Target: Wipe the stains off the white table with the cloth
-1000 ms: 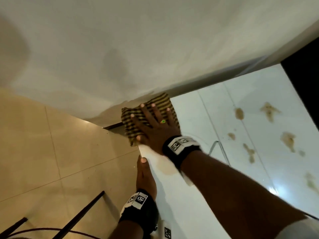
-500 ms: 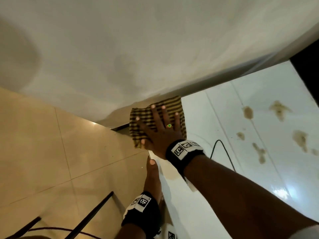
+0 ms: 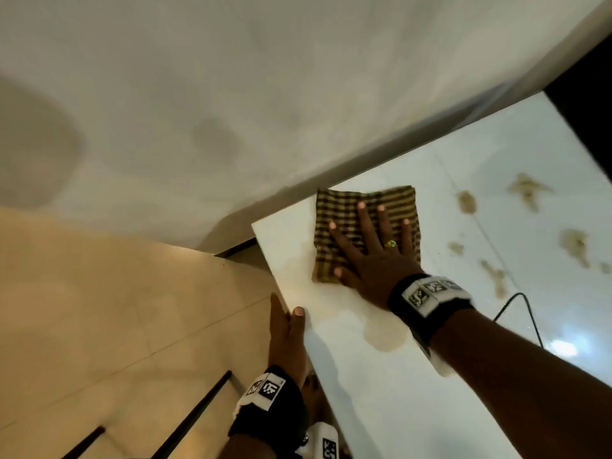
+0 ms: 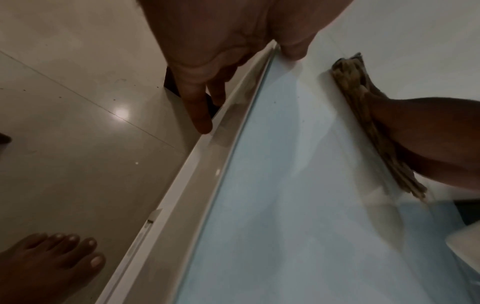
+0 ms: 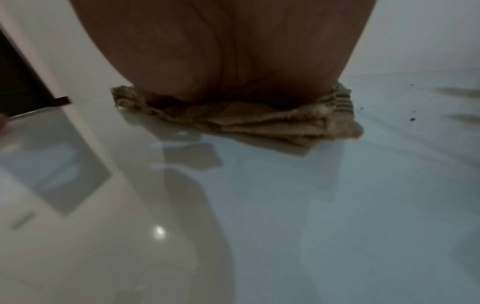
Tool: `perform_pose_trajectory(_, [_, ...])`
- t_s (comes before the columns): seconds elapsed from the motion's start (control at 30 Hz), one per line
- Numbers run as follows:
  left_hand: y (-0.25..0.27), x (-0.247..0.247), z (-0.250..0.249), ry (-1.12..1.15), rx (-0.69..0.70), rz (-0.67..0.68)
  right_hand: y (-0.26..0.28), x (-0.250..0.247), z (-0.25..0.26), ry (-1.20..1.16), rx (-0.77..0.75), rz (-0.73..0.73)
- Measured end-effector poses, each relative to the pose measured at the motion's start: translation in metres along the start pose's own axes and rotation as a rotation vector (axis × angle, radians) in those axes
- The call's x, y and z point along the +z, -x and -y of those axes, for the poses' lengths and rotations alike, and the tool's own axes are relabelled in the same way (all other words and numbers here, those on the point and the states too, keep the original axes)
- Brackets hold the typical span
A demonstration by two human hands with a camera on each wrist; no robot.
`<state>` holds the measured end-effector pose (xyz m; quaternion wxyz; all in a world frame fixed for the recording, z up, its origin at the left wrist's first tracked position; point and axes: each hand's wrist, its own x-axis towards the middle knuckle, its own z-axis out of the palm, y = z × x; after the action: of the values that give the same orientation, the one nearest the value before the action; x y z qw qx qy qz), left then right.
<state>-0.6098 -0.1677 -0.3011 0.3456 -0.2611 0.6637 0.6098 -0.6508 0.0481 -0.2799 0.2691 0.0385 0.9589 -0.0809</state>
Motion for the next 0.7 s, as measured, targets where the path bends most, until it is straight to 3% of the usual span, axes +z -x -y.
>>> perform_pose_trajectory(0.13, [-0.008, -0.021, -0.018, -0.245, 0.067, -0.044, 0.048, 0.029, 0.026, -0.015, -0.149, -0.063])
perform_pose_trajectory(0.2, [-0.010, -0.021, -0.041, -0.555, 0.260, -0.179, 0.052, 0.033, 0.013, -0.013, -0.176, -0.059])
perform_pose_trajectory(0.27, [-0.013, -0.016, -0.073, -0.831, 0.546, -0.249, 0.037, 0.019, -0.003, -0.012, -0.176, -0.049])
perform_pose_trajectory(0.37, [-0.032, 0.022, -0.116, -1.127, 0.730, -0.016, 0.004, -0.009, -0.047, -0.048, 0.008, -0.120])
perform_pose_trajectory(0.47, [-0.059, 0.079, -0.145, -1.363, 0.787, 0.127, -0.023, -0.034, -0.108, -0.104, 0.233, -0.113])
perform_pose_trajectory(0.57, [-0.080, 0.115, -0.151, -1.563, 0.671, 0.146, -0.029, -0.044, -0.129, -0.165, 0.368, -0.103])
perform_pose_trajectory(0.7, [-0.090, 0.121, -0.143, -1.699, 0.601, 0.139, -0.018, -0.030, -0.086, -0.121, 0.226, -0.128])
